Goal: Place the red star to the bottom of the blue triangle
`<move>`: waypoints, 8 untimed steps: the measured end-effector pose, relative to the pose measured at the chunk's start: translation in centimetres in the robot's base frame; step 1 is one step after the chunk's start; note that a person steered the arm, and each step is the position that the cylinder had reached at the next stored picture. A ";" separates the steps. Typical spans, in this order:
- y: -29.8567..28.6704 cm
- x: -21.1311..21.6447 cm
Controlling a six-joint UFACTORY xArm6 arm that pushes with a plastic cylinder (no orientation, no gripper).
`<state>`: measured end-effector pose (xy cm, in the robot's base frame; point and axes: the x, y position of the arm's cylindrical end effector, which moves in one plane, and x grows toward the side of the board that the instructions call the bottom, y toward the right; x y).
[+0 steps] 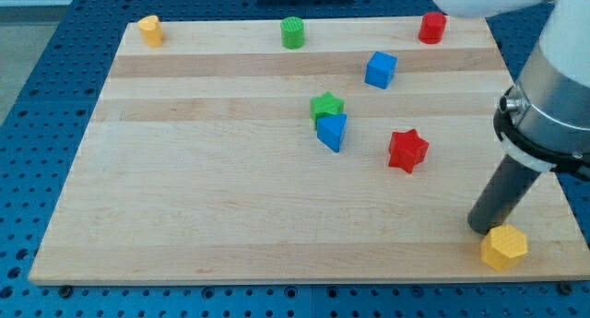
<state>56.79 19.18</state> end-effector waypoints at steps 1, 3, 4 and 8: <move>0.1 -4.2; -0.3 -11.0; -2.8 -11.0; -6.8 -7.5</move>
<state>49.33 12.41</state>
